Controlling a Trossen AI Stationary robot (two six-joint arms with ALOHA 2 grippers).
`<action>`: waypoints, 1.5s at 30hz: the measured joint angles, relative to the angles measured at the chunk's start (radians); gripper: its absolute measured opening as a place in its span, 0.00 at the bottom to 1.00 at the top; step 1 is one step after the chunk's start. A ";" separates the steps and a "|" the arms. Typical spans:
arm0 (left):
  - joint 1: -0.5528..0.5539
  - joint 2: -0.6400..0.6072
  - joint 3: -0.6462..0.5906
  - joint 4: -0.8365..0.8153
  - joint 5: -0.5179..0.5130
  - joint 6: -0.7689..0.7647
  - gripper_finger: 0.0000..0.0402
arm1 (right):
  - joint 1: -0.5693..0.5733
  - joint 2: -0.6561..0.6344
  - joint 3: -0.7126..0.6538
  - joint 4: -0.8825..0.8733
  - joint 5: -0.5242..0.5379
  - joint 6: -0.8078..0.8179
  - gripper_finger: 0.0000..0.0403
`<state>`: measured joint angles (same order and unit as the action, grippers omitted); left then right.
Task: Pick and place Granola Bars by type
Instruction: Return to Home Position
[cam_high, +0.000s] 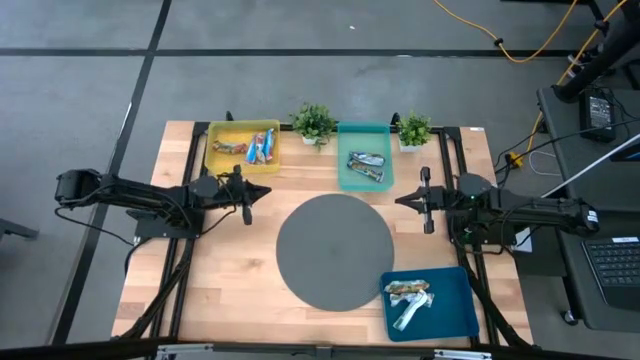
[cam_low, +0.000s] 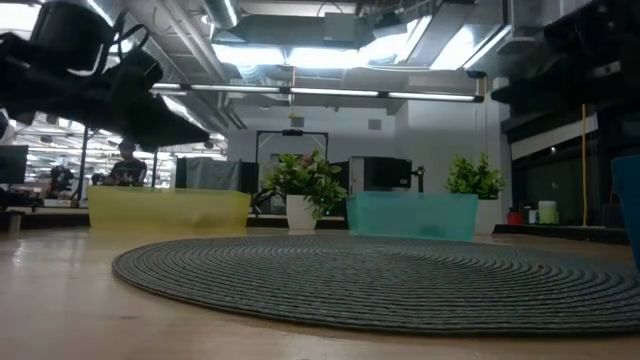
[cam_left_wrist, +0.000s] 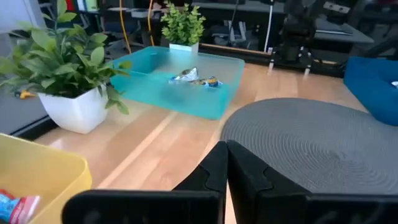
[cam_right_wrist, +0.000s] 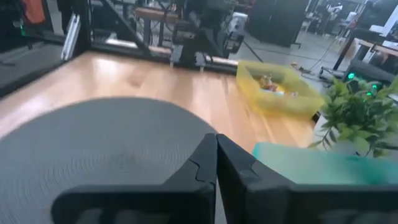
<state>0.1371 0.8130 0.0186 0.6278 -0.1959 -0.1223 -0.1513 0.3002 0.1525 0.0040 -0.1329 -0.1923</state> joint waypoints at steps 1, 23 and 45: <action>0.000 0.000 -0.011 0.007 0.000 0.002 0.01 | 0.000 -0.002 -0.012 0.001 0.000 -0.008 0.03; 0.154 -0.197 -0.010 -0.080 0.169 0.131 0.01 | -0.043 -0.299 -0.140 0.033 -0.034 -0.047 0.02; 0.073 -0.799 -0.008 -0.609 0.252 0.212 0.00 | -0.043 -0.267 -0.139 0.026 -0.037 0.012 0.03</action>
<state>0.2099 0.0143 0.0109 0.0189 0.0562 0.0895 -0.1947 0.0328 0.0139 0.0296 -0.1696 -0.1806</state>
